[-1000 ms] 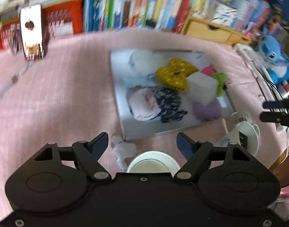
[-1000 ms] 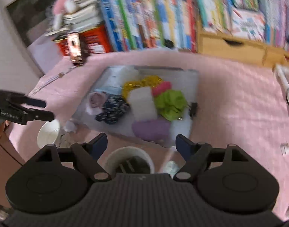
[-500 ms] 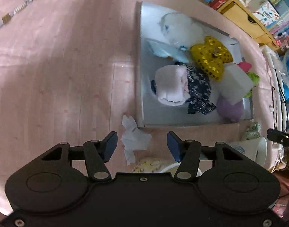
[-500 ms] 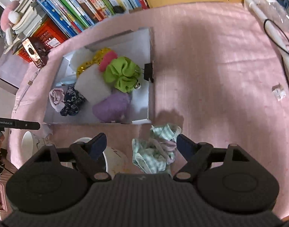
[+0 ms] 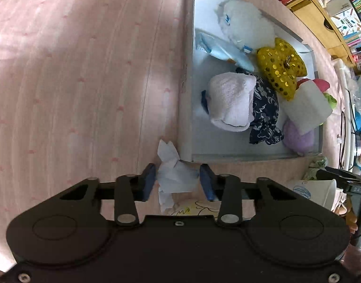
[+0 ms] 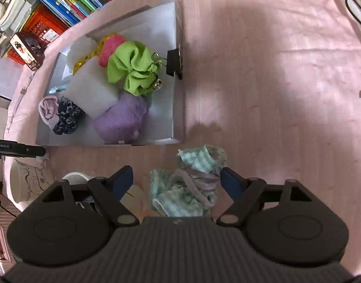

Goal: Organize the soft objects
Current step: 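Move both open tools down toward the tissue and green-checked cloth beside the tray, then grasp the white tissue with the left tool while the right tool grasps the green-checked cloth, then lift the tissue with the left tool while the right tool carries the checked cloth over the tray, then release the tissue in the tray with the left tool while the right tool releases the checked cloth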

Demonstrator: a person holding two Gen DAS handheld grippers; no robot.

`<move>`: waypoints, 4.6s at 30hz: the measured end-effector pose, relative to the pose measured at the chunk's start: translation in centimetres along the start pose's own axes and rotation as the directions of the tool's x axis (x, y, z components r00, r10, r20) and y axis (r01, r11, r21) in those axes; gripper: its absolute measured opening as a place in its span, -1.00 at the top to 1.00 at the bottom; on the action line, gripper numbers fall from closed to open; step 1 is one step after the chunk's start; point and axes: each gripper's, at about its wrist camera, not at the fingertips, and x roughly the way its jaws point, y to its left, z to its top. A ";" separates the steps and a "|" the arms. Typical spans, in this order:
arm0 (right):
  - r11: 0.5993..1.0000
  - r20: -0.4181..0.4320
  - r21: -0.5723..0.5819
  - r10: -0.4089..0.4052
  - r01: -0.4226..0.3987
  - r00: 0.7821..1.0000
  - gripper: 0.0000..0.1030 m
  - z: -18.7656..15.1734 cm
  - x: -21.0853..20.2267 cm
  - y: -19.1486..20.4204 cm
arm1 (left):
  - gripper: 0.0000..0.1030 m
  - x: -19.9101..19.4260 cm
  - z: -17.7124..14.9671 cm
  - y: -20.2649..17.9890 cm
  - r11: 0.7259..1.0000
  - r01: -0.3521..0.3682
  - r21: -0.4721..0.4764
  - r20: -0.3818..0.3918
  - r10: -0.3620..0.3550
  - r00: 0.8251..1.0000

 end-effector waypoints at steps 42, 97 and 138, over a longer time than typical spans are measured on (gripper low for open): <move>0.955 0.597 -0.234 -0.008 0.184 0.802 0.16 -7.6 -8.4 8.2 | 0.30 -6.6 -8.8 -3.3 0.985 -0.039 0.166 0.529 -0.055 0.847; 0.940 0.802 -0.287 0.130 0.185 0.583 0.13 -10.0 -6.1 12.3 | 0.30 -5.0 -14.2 -12.5 0.901 -0.338 0.271 0.843 -0.053 0.535; 0.944 0.514 -0.324 0.121 0.061 0.849 0.13 1.2 -0.5 16.0 | 0.29 -1.3 0.4 -9.6 0.946 -0.274 0.173 0.609 0.116 0.785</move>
